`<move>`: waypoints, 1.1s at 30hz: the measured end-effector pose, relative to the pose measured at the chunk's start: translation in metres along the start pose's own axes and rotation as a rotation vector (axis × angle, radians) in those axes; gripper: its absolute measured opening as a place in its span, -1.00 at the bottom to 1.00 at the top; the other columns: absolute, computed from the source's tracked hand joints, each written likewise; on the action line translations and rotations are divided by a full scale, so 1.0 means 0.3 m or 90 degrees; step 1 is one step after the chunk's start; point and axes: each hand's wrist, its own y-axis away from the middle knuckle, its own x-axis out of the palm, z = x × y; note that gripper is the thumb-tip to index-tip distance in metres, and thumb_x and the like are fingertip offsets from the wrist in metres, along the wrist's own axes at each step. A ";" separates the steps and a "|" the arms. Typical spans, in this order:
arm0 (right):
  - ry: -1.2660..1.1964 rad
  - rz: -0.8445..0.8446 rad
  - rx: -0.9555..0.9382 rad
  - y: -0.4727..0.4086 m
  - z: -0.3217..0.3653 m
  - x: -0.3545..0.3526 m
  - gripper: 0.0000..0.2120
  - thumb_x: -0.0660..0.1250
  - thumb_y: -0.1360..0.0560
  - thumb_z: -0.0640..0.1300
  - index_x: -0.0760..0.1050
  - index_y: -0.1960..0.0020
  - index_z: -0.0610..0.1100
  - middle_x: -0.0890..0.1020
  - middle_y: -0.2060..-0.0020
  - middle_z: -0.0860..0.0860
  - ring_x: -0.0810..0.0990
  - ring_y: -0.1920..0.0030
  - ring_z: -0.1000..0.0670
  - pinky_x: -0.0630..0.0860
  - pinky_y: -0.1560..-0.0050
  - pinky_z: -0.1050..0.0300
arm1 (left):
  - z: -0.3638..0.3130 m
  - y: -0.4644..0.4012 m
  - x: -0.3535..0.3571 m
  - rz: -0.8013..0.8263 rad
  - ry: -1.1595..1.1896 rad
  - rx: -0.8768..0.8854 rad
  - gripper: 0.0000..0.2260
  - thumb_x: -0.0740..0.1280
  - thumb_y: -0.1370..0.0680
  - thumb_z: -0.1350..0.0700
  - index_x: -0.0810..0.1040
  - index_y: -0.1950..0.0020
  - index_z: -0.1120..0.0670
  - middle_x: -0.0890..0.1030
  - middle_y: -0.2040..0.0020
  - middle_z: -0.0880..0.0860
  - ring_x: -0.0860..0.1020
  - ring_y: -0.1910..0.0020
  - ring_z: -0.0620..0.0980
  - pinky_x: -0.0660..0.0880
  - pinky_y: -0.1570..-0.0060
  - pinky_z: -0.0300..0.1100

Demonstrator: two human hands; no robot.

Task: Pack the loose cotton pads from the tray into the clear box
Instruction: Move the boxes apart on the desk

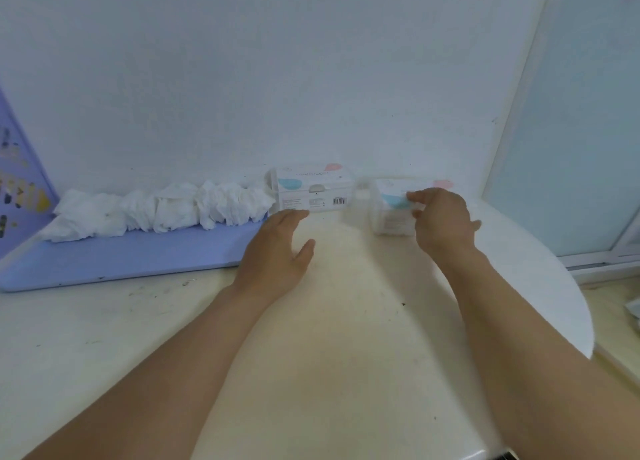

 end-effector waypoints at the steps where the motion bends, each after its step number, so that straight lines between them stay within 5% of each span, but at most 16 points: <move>1: -0.015 -0.007 0.001 -0.021 -0.013 0.023 -0.41 0.17 -0.54 -0.40 0.48 -0.42 0.11 0.52 -0.37 -0.01 0.37 -0.46 -0.07 0.11 -0.45 -0.41 | 0.012 -0.005 -0.004 -0.011 -0.021 -0.002 -0.55 0.38 -0.58 0.05 0.45 -0.46 0.07 0.47 -0.44 0.03 0.43 -0.41 0.00 0.30 -0.33 -0.23; 5: 0.036 0.017 -0.046 -0.095 -0.026 0.133 -0.49 0.12 -0.64 -0.24 0.25 -0.54 0.09 0.05 -0.62 -0.05 -0.18 -0.62 -0.10 0.02 -0.49 -0.42 | 0.045 -0.022 -0.007 -0.013 -0.043 -0.022 -0.57 0.38 -0.57 0.07 0.47 -0.44 0.07 0.47 -0.43 0.02 0.43 -0.40 0.01 0.33 -0.30 -0.20; 12: -0.041 0.143 -0.174 -0.266 0.027 0.278 -0.37 0.21 -0.64 -0.11 0.03 -0.63 -0.08 -0.19 -0.63 -0.18 -0.39 -0.57 -0.28 -0.28 -0.56 -0.22 | 0.060 -0.038 0.018 -0.005 -0.025 -0.020 -0.53 0.39 -0.57 0.07 0.43 -0.46 0.08 0.43 -0.44 0.01 0.38 -0.42 -0.01 0.27 -0.33 -0.27; 14: -0.096 0.119 -0.183 -0.270 0.043 0.294 -0.28 0.29 -0.58 -0.02 0.04 -0.64 -0.09 -0.12 -0.63 -0.17 -0.33 -0.59 -0.25 -0.25 -0.55 -0.24 | 0.055 -0.044 0.022 -0.015 0.010 -0.037 -0.52 0.40 -0.56 0.08 0.43 -0.46 0.09 0.43 -0.43 0.02 0.39 -0.42 -0.02 0.26 -0.34 -0.30; 17: -0.206 -0.035 -0.275 -0.216 0.108 0.281 -0.34 0.38 -0.52 -0.08 0.24 -0.57 -0.06 0.14 -0.61 -0.06 -0.04 -0.63 -0.10 0.06 -0.57 -0.15 | 0.058 -0.058 0.014 -0.089 0.082 -0.095 -0.53 0.43 -0.53 0.13 0.45 -0.43 0.12 0.47 -0.38 0.04 0.43 -0.35 -0.03 0.23 -0.26 -0.40; 19: -0.107 -0.123 -0.399 -0.176 0.191 0.266 -0.39 0.41 -0.51 -0.01 0.34 -0.51 -0.05 0.28 -0.56 -0.04 0.14 -0.60 -0.10 0.17 -0.56 -0.13 | 0.055 -0.062 0.003 -0.149 0.120 -0.138 -0.56 0.44 -0.52 0.15 0.48 -0.38 0.12 0.50 -0.33 0.04 0.46 -0.30 -0.04 0.22 -0.19 -0.44; 24: 0.199 0.017 -0.487 -0.159 0.362 0.331 -0.46 0.26 -0.64 0.04 0.24 -0.57 -0.04 0.28 -0.57 -0.02 0.19 -0.58 -0.09 0.14 -0.55 -0.15 | 0.062 -0.045 -0.014 -0.213 0.121 -0.194 -0.67 0.42 -0.51 0.14 0.55 -0.27 0.10 0.57 -0.19 0.01 0.53 -0.18 0.00 0.36 -0.12 -0.28; 28: 0.342 0.114 -0.563 -0.247 0.400 0.287 -0.62 0.13 -0.69 0.04 0.36 -0.44 -0.11 0.54 -0.31 -0.07 0.56 -0.23 -0.17 0.51 -0.16 -0.07 | 0.076 -0.044 -0.017 -0.212 0.113 -0.228 -0.69 0.40 -0.51 0.11 0.54 -0.25 0.10 0.56 -0.18 0.02 0.53 -0.17 0.05 0.47 -0.10 -0.12; 33: 0.505 0.082 -0.722 -0.268 0.406 0.254 -0.65 0.02 -0.71 0.05 0.36 -0.32 -0.16 0.59 -0.10 -0.09 0.61 -0.03 -0.18 0.38 0.15 0.03 | 0.065 -0.054 -0.013 -0.191 0.111 -0.255 -0.67 0.37 -0.53 0.08 0.50 -0.28 0.07 0.52 -0.19 0.00 0.48 -0.19 0.04 0.48 -0.09 -0.06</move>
